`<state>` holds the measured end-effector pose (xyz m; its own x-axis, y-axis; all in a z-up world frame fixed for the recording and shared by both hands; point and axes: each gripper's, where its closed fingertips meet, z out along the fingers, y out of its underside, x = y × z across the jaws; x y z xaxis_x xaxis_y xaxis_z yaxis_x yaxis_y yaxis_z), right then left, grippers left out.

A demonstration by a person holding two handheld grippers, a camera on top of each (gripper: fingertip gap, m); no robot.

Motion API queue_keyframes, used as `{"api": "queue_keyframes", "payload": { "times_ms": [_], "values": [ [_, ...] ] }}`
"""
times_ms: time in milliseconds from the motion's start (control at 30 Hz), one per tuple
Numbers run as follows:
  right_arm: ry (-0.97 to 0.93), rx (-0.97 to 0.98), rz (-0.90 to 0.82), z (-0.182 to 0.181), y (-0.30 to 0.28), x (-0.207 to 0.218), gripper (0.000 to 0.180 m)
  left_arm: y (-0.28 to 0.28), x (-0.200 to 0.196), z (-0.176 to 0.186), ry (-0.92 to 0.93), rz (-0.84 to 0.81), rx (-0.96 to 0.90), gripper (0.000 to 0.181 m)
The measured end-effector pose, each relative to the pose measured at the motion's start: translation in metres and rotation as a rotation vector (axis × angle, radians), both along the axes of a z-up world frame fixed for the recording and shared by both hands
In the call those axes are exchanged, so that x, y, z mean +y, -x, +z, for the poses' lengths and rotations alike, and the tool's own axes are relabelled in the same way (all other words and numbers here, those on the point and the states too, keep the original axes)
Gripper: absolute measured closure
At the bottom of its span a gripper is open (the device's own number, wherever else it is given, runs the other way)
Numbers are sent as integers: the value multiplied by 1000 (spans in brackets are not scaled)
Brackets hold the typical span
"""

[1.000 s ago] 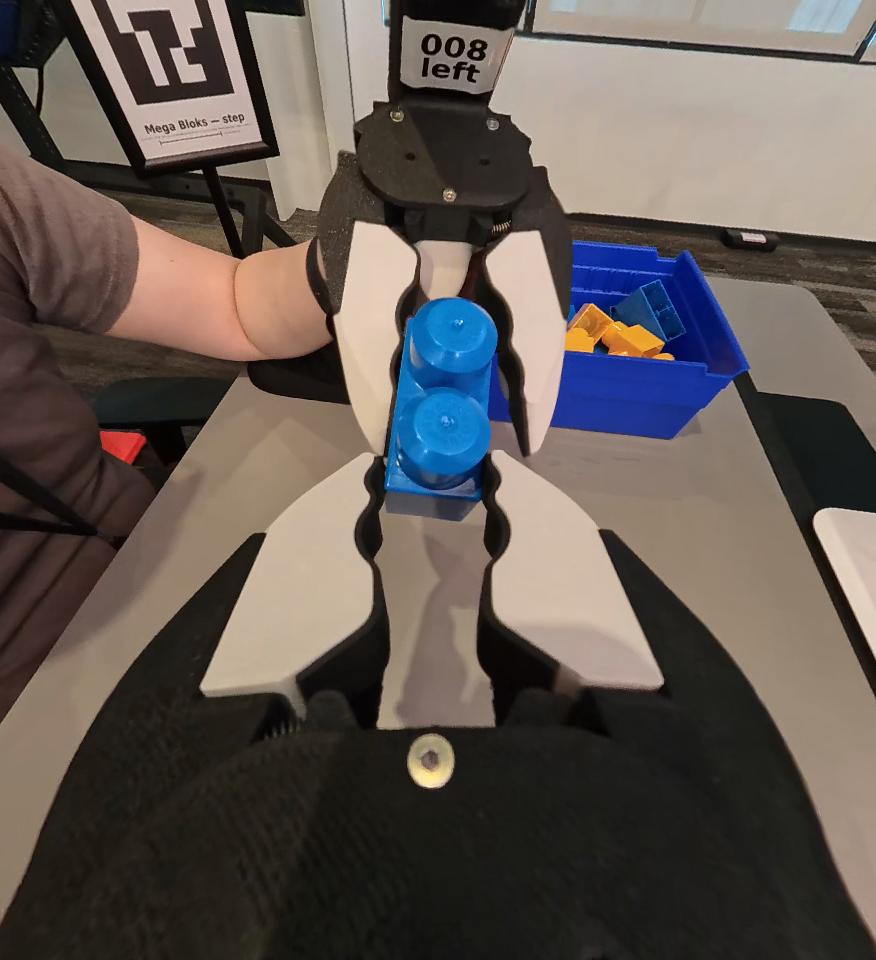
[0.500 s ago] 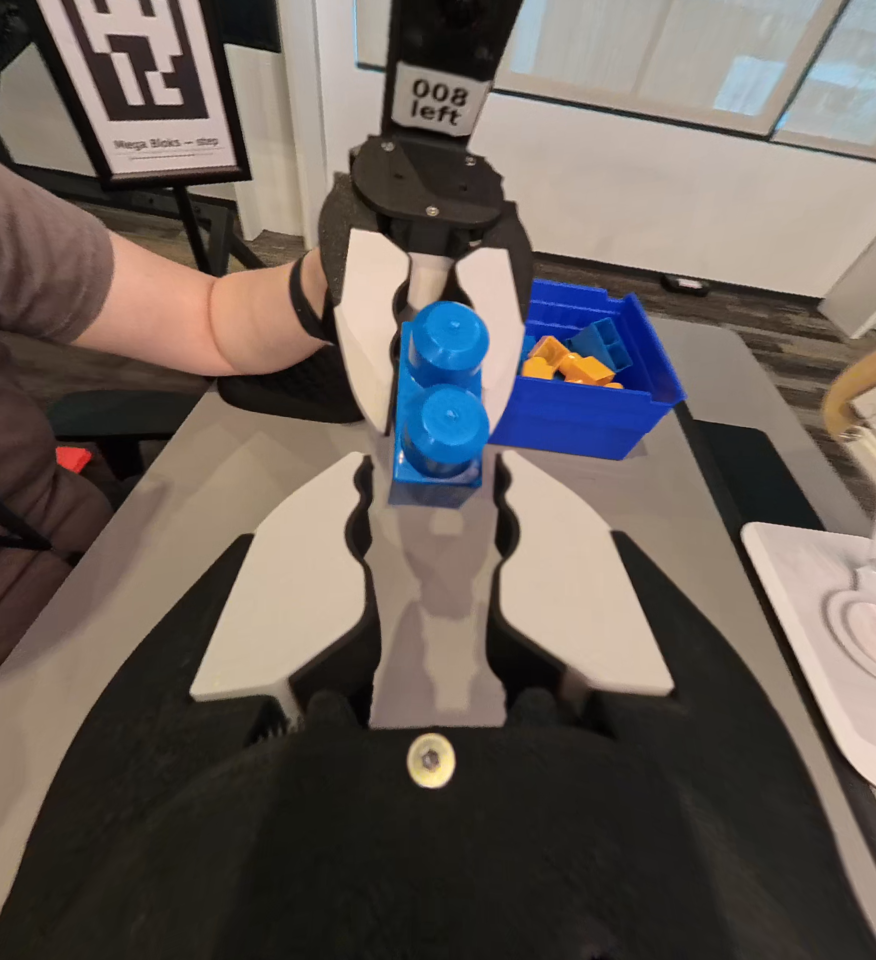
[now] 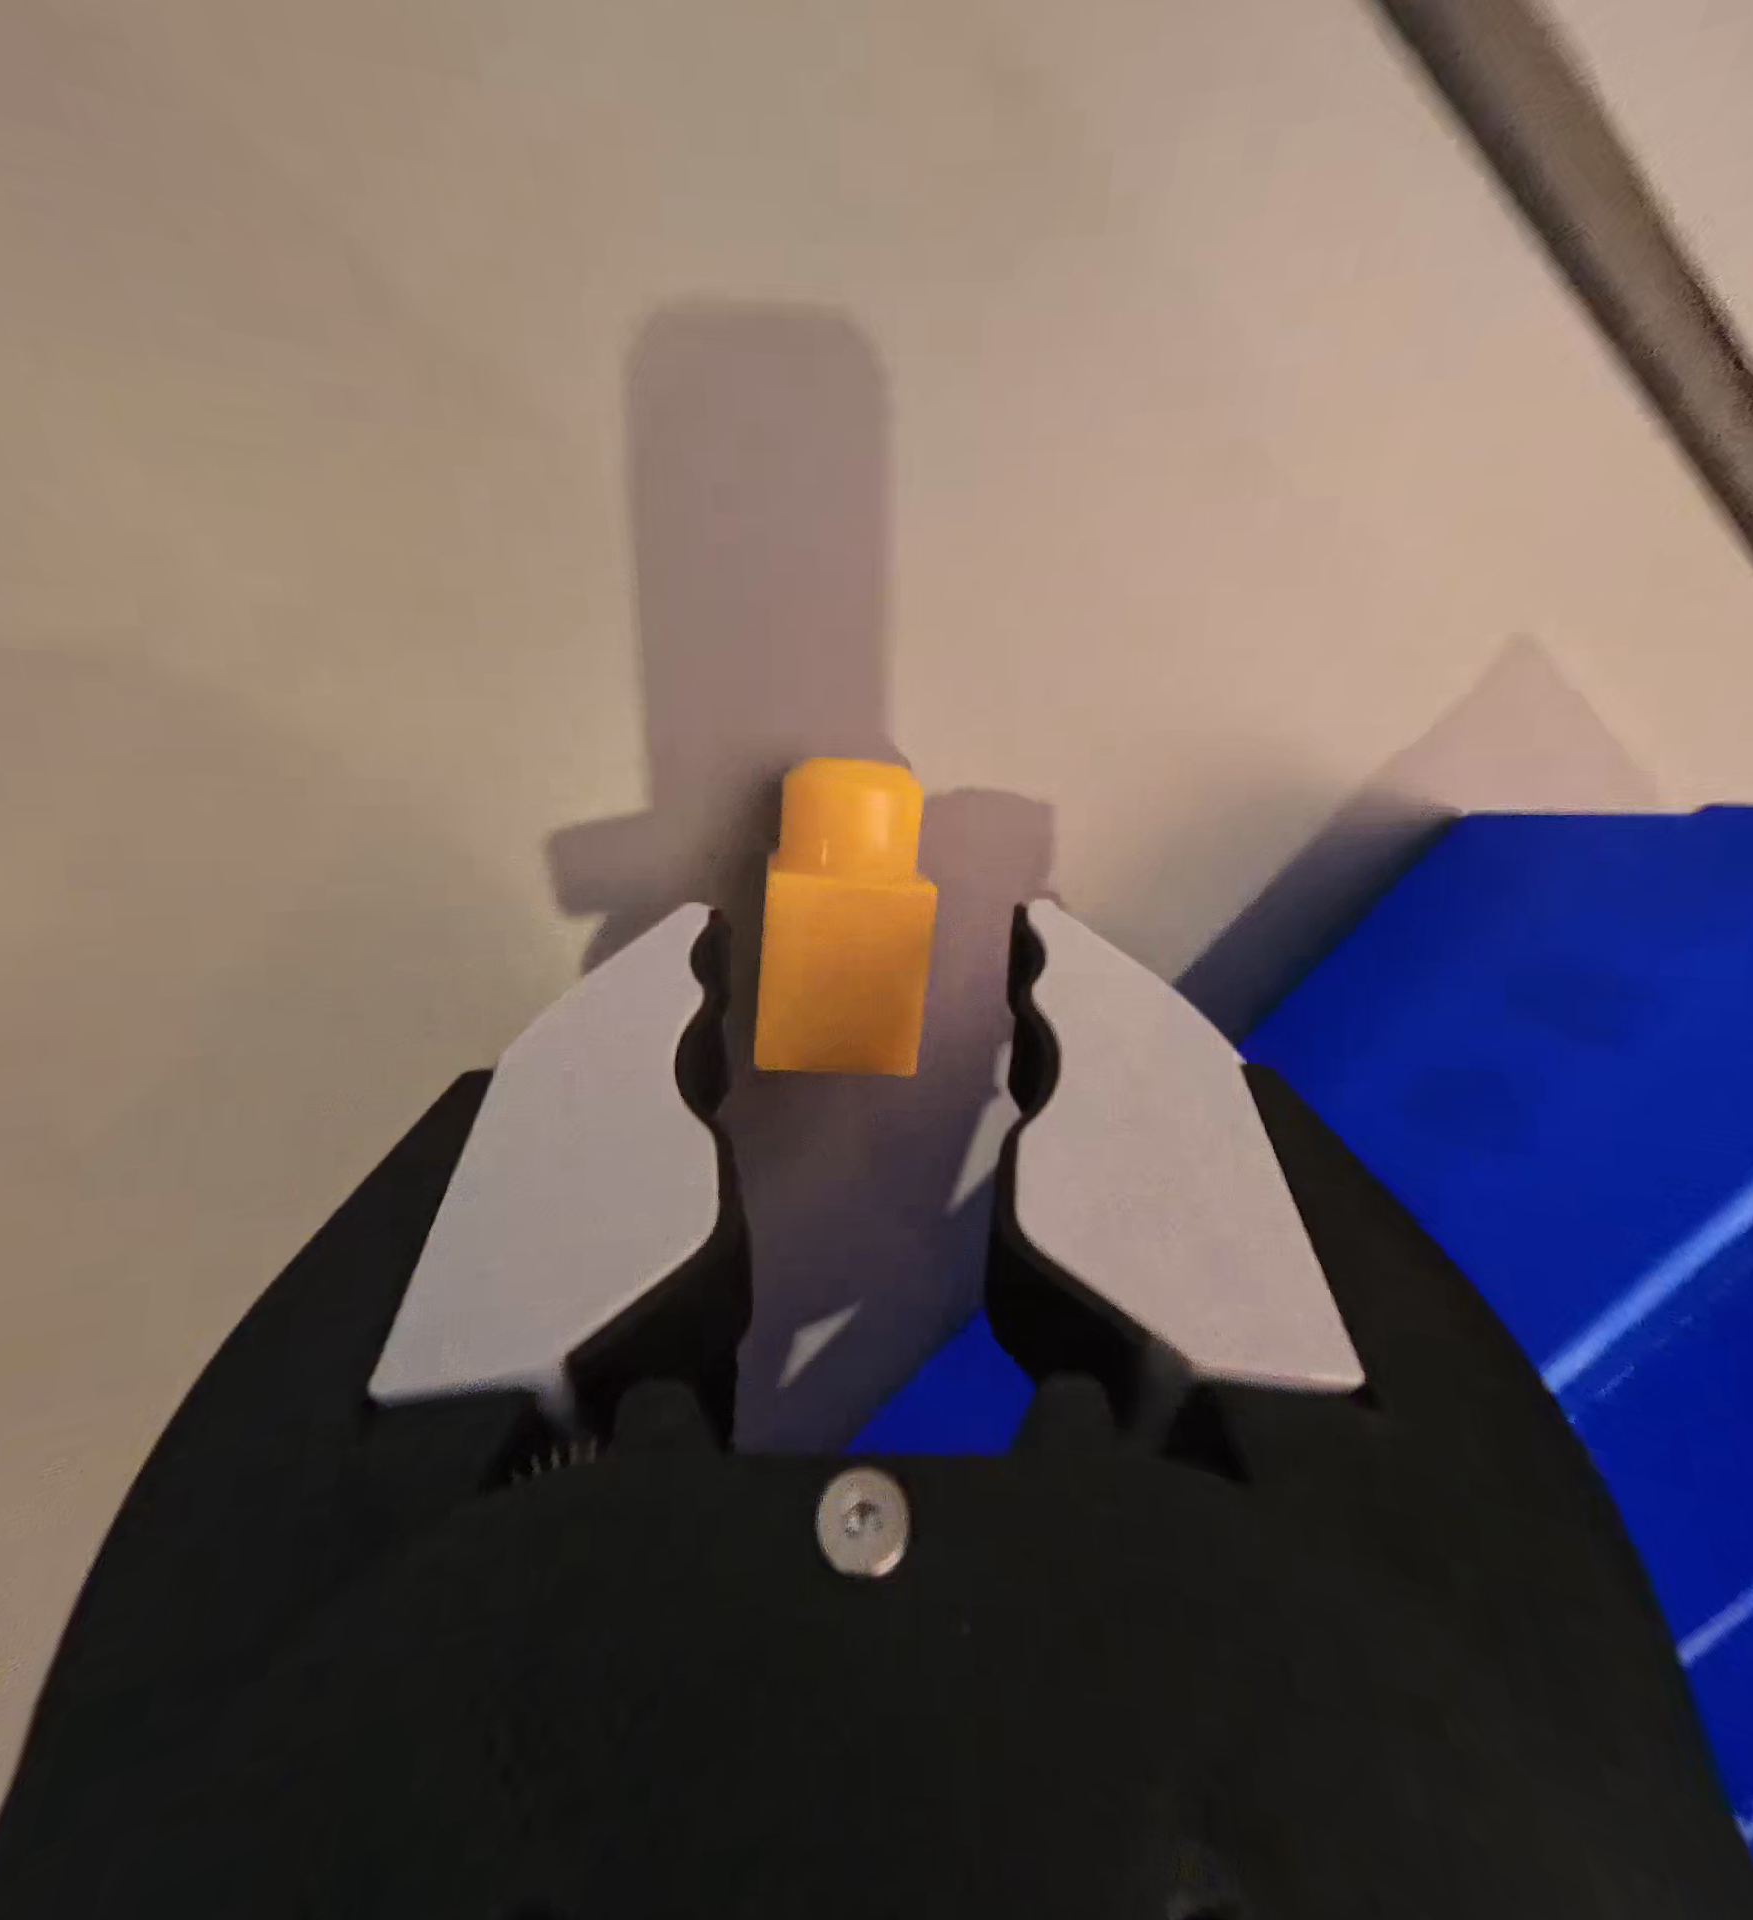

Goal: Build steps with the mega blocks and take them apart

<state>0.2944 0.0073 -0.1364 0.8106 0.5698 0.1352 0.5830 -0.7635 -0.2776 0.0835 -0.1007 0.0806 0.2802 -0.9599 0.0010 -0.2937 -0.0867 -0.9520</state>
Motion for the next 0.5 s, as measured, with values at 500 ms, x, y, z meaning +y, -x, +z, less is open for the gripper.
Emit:
{"api": "queue_keyframes", "payload": {
  "times_ms": [500],
  "values": [
    [-56,446,136,63,55,-10,142,-22,-3,-6,67,-43,-83,145]
  ]
}}
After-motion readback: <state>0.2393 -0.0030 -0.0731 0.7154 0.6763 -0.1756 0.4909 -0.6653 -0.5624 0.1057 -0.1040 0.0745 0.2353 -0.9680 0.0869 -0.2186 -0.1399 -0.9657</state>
